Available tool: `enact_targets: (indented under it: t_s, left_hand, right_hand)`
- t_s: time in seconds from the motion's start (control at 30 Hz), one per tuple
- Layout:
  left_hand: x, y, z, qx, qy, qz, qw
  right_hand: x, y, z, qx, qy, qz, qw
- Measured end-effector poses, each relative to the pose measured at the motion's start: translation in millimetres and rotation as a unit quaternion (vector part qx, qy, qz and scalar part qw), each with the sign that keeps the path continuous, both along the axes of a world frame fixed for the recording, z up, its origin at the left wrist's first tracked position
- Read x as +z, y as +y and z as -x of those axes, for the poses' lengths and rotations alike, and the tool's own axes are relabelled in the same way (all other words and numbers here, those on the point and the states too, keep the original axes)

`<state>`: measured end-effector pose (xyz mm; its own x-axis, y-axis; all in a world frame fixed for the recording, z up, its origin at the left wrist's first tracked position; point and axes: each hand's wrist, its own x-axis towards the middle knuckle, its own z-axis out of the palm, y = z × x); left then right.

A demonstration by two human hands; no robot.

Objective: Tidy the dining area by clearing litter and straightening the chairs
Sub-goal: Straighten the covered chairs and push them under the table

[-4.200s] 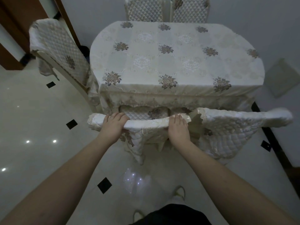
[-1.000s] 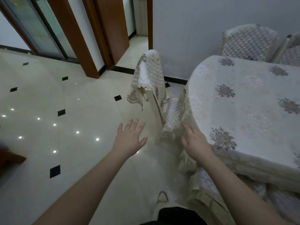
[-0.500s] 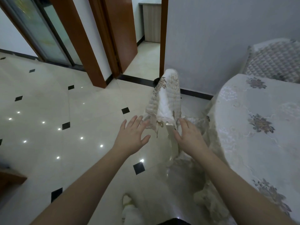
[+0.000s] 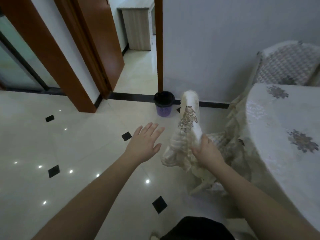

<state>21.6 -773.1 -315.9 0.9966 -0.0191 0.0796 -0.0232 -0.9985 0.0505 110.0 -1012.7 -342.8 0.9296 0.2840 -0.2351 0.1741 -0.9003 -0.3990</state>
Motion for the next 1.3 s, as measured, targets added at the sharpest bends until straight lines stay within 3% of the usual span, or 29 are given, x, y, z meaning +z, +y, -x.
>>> enact_targets:
  t_s: [0.27,0.5,0.63,0.83,1.13,1.3]
  left_hand:
    - [-15,-4,-153,-0.116,-0.014,0.014,0.993]
    - [-28,-6,-273,-0.240,0.063,-0.040,0.968]
    - [-43,-9,-329,-0.343,0.123,-0.096,0.926]
    - [-50,-9,-383,-0.525,0.133,-0.063,0.838]
    - [-67,-9,-425,-0.686,0.108,0.034,0.719]
    - [-67,-8,-431,-0.694,0.134,0.023,0.707]
  right_hand:
    - [-18,10,-14,-0.082,-0.030,0.053,0.995]
    - [-6,15,-49,-0.075,0.084,0.098,0.989]
    - [-4,16,-57,-0.054,0.096,0.111,0.988]
    - [-3,20,-56,-0.095,0.131,0.121,0.979]
    - [-11,47,-56,-0.307,0.183,0.123,0.926]
    - [-7,70,-51,-0.440,0.147,0.104,0.880]
